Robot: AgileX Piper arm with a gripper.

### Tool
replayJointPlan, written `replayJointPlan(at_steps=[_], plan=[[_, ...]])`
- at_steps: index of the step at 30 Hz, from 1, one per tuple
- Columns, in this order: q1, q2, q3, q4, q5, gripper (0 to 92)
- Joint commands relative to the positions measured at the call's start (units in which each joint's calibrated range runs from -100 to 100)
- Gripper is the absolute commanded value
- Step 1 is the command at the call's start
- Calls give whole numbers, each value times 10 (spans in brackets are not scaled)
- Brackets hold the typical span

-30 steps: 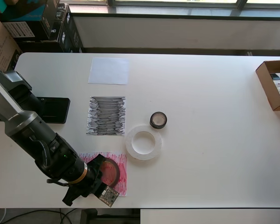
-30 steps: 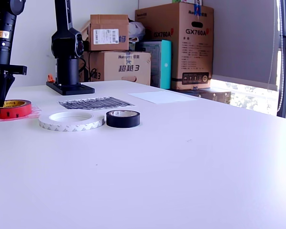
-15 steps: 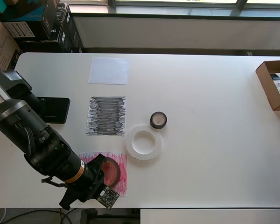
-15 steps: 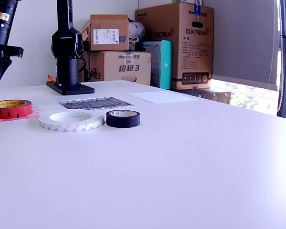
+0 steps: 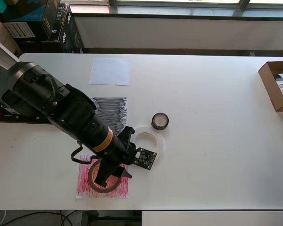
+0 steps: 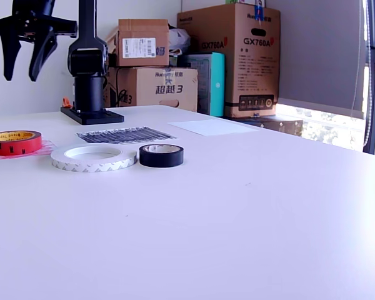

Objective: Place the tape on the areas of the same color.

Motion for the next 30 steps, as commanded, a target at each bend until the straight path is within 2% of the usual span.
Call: replayJointPlan(at_steps=[1,6,14,22,30], plan=[[71,47,-17,3,68,467],[91,95,-28,4,85,467],[84,157,-28,4,82,467],[79,165,-27,4,84,468],[73,160,-31,51,87,468]])
